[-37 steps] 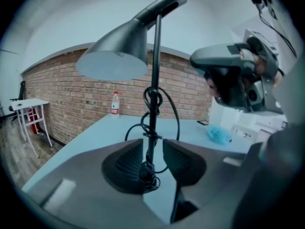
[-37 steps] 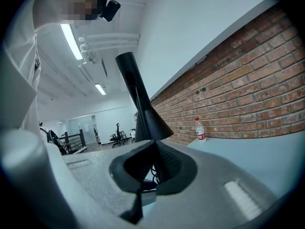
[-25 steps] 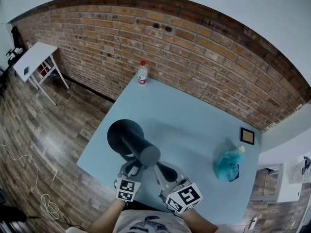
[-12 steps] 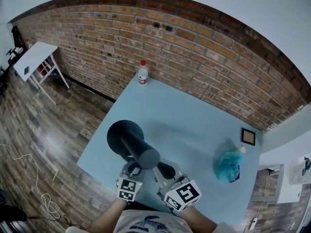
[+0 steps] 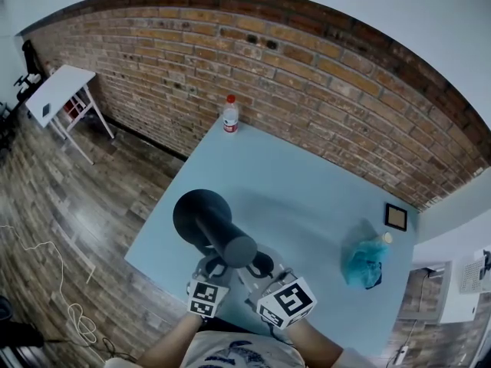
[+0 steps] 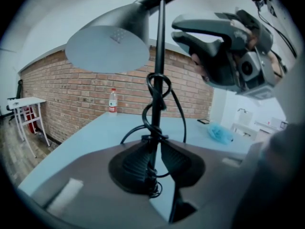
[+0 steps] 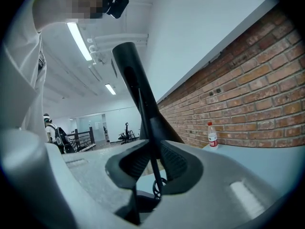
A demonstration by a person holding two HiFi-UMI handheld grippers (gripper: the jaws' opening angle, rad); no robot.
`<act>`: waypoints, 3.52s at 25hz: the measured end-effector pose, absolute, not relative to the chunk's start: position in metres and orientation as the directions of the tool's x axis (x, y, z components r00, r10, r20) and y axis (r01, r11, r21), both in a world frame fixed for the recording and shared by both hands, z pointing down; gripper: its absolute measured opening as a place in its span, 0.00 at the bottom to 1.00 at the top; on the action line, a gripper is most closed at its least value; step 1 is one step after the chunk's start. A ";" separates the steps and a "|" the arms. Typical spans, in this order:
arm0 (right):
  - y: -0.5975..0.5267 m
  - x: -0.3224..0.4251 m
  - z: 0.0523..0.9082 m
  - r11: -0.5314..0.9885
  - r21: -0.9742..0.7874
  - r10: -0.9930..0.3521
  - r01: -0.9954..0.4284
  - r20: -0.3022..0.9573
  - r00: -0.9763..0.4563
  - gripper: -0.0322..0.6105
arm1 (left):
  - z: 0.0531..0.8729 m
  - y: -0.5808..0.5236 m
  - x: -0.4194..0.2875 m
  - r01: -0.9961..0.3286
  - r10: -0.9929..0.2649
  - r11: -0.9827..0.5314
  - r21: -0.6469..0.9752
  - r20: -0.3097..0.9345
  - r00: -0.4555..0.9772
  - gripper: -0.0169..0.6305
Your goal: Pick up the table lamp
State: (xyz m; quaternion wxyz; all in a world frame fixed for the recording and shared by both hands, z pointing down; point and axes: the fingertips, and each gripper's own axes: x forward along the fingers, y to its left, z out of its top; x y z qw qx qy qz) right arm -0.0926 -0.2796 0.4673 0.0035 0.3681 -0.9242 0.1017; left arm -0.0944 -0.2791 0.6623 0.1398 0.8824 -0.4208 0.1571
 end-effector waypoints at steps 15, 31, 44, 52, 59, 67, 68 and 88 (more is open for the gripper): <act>-0.292 -0.118 0.458 0.764 -0.185 -0.622 -0.619 0.045 -0.781 0.23 | 0.665 -0.281 -0.093 -0.759 -0.676 -0.635 0.145 0.371 0.636 0.13; -0.290 -0.124 0.455 0.792 -0.165 -0.590 -0.587 0.038 -0.807 0.14 | 0.670 -0.284 -0.089 -0.727 -0.657 -0.656 0.201 0.322 0.682 0.14; -0.286 -0.123 0.454 0.795 -0.137 -0.590 -0.591 0.047 -0.806 0.12 | 0.667 -0.280 -0.089 -0.731 -0.679 -0.675 0.101 0.303 0.669 0.12; -0.278 -0.111 0.450 0.787 -0.149 -0.598 -0.599 0.055 -0.799 0.12 | 0.663 -0.266 -0.078 -0.708 -0.656 -0.701 0.088 0.310 0.688 0.12; -0.264 -0.097 0.440 0.786 -0.129 -0.604 -0.605 0.050 -0.796 0.11 | 0.654 -0.255 -0.069 -0.704 -0.653 -0.706 0.077 0.314 0.689 0.12; -0.247 -0.089 0.417 0.801 -0.087 -0.594 -0.593 0.017 -0.804 0.11 | 0.630 -0.246 -0.062 -0.711 -0.669 -0.702 0.046 0.297 0.681 0.12; -0.244 -0.089 0.413 0.803 -0.085 -0.592 -0.590 0.015 -0.806 0.11 | 0.626 -0.245 -0.061 -0.711 -0.671 -0.702 0.044 0.294 0.681 0.12; -0.219 -0.071 0.351 0.793 -0.022 -0.609 -0.608 -0.048 -0.792 0.11 | 0.564 -0.229 -0.043 -0.663 -0.644 -0.748 -0.008 0.250 0.723 0.12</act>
